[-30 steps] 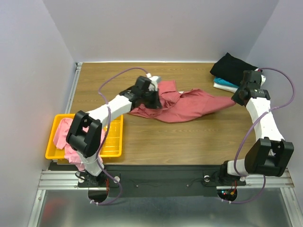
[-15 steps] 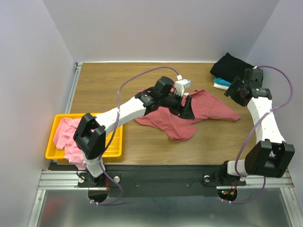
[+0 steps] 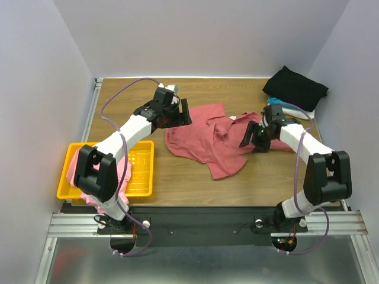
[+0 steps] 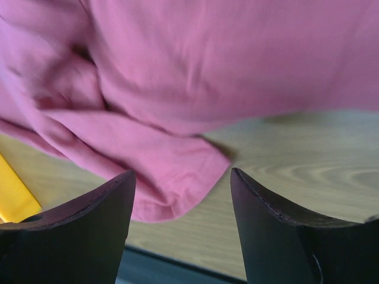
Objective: Fold and stack the t-shirts
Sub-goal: Flatten the tshirt out
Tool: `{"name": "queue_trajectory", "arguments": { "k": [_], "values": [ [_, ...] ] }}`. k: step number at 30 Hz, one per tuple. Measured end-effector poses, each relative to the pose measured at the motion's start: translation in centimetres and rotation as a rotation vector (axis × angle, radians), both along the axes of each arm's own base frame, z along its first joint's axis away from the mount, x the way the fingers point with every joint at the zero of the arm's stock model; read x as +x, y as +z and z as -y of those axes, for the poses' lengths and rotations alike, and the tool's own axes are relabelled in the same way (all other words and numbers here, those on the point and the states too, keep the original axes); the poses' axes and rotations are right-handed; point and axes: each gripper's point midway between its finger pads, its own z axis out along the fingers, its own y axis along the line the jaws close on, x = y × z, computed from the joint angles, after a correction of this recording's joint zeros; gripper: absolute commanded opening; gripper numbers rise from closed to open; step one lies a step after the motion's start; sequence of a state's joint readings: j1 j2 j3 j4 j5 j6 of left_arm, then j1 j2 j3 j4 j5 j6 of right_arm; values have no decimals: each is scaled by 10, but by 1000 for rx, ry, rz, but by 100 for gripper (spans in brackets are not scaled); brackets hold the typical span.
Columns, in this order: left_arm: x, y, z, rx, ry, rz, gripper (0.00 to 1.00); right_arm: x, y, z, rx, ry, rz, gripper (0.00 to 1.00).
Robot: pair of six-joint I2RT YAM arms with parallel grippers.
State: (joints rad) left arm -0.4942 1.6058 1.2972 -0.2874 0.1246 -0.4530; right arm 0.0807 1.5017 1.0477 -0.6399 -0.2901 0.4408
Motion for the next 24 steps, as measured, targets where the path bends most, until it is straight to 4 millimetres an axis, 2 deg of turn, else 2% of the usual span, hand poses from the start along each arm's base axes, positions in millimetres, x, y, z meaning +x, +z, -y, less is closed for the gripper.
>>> {"name": "queue_trajectory", "arguments": {
  "k": [3,7,16,19,24],
  "values": [
    [3,-17,-9,27,43,-48,88,-25,-28,-17,-2,60,-100,70],
    [5,-23,-11,25,67,-71,89,-38,-42,-13,-22,59,-144,70],
    [5,-24,-13,18,82,-79,89,-44,-57,-6,-55,63,-164,66],
    [6,-25,-15,19,87,-81,89,-47,-66,-6,-57,69,-181,63],
    [5,-28,-18,27,92,-89,89,-41,-67,-9,-43,78,-159,56]
  ]
}}
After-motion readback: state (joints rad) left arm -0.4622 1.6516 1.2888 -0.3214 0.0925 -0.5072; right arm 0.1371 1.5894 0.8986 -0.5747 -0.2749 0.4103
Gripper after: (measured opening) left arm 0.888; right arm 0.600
